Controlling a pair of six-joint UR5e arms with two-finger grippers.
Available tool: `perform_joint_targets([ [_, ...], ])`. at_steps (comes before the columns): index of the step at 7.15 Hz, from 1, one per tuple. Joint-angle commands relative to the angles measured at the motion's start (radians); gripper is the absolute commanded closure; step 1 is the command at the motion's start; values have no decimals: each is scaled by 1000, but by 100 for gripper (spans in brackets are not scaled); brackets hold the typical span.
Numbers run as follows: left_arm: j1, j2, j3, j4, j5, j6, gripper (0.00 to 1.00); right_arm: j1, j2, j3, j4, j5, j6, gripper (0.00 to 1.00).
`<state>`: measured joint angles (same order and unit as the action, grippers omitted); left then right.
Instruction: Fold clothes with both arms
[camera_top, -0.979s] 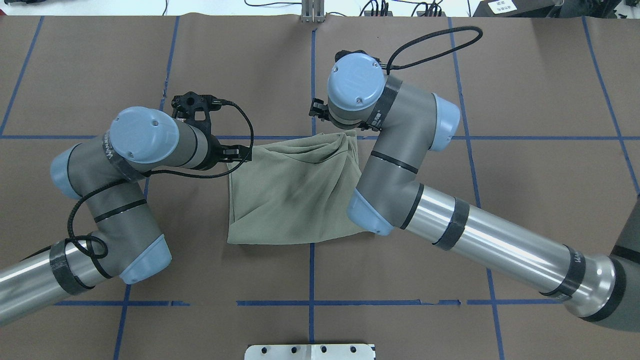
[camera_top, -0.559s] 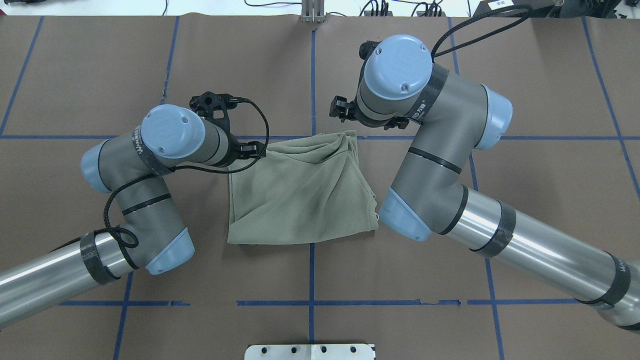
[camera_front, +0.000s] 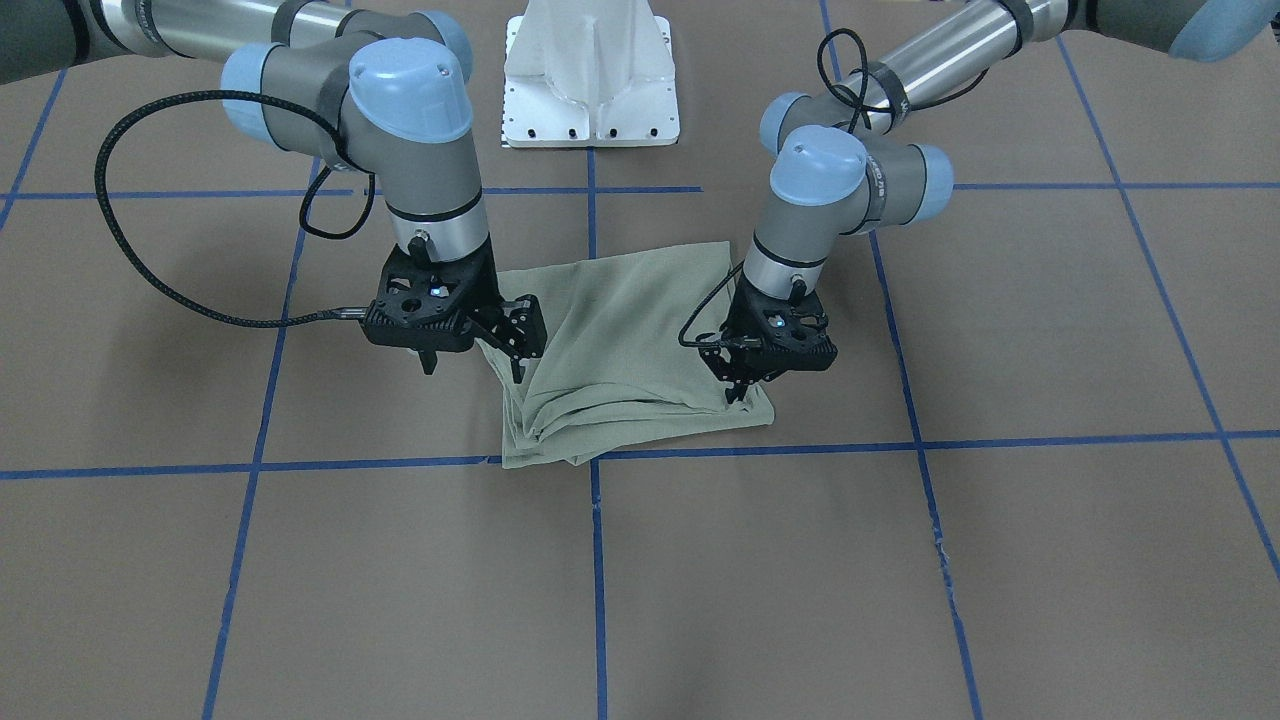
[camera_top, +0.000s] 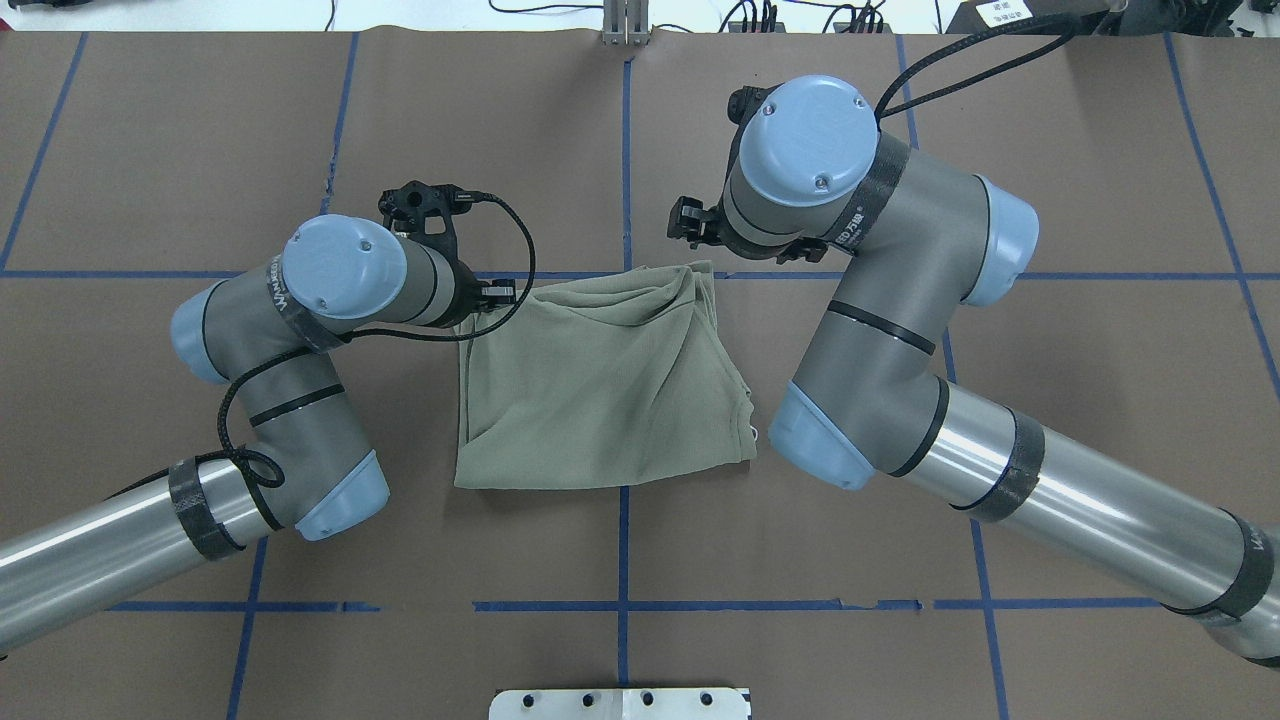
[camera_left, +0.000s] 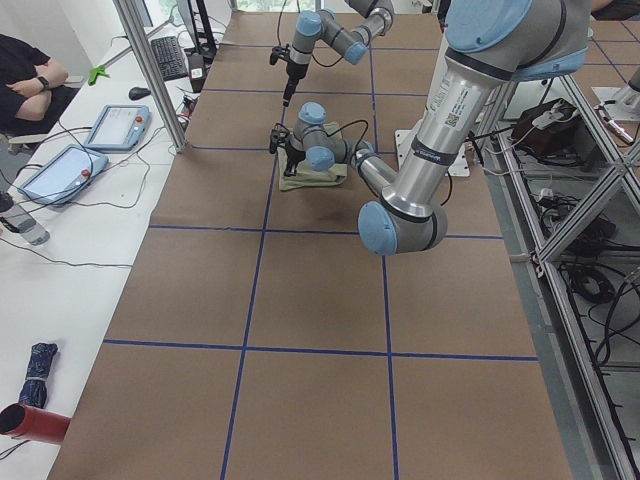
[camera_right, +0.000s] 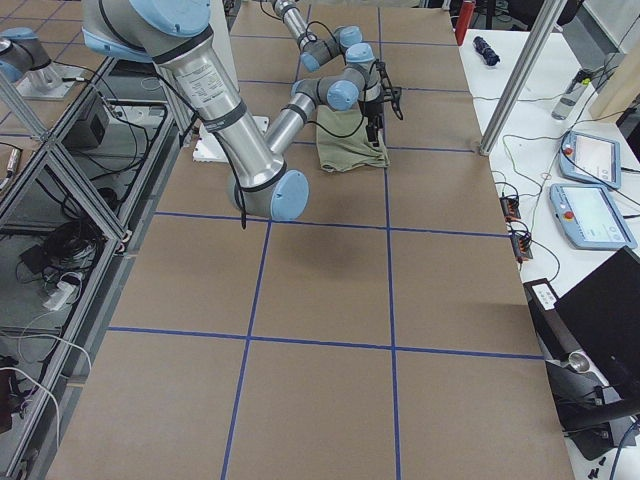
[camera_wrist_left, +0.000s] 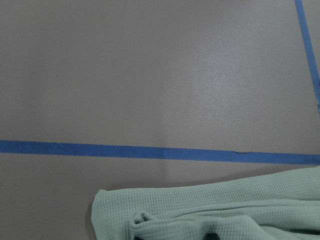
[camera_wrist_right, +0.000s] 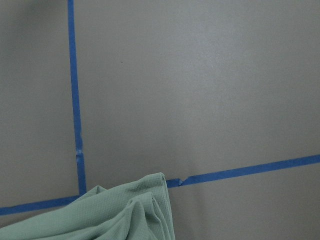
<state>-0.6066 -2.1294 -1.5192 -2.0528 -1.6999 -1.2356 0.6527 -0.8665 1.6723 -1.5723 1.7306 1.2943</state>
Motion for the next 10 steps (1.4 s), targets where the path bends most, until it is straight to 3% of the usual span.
perform_joint_targets([
  [1, -51, 3, -1, 2, -1, 125, 100, 1, -9, -2, 1, 9, -4, 0],
  [4, -78, 29, 2, -4, -3, 166, 100, 1, -25, -2, 4, 7, -44, 0],
  [5, -74, 38, 4, -7, -1, 168, 18, -1, -35, -5, 8, 10, -47, 0],
  [6, -71, 46, -5, -4, -1, 163, 0, 1, -42, -5, 6, 17, -88, 0],
  [8, -84, 77, -57, 28, -29, 207, 0, 65, -48, -8, -29, 109, -256, 0],
  [10, -177, 194, -230, 151, -114, 389, 0, 186, -83, 12, -104, 216, -459, 0],
])
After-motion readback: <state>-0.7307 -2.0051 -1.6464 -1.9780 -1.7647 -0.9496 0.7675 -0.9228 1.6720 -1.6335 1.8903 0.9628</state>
